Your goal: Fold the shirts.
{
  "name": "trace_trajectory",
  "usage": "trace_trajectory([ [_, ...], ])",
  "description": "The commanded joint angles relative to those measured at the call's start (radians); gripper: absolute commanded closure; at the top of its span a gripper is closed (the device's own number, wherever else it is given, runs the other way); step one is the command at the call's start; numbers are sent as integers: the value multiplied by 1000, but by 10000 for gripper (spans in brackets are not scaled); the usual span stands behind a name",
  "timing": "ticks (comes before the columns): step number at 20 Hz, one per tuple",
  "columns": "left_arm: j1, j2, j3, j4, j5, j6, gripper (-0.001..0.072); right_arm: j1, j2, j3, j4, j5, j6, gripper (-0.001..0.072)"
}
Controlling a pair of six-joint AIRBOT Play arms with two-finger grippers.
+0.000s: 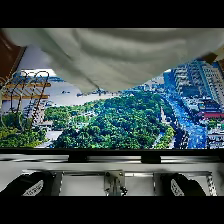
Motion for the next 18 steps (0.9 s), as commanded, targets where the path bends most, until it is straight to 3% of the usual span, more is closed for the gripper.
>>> trace_trajectory([
  [1,12,201,43,8,243,-1,673,0,145,146,-14,-80,23,639],
  [5,12,298,-93,127,181,-2,673,0,165,146,-118,46,92,639],
  [9,12,240,-188,326,82,-2,673,0,47,145,-261,374,145,639],
  [12,12,130,-293,360,59,-2,673,0,-137,134,-277,588,146,639],
  [14,12,30,-359,360,59,-2,672,1,-269,79,-275,591,159,638],
  [18,12,-206,-405,359,75,-2,673,1,-550,-33,-282,466,195,638],
])
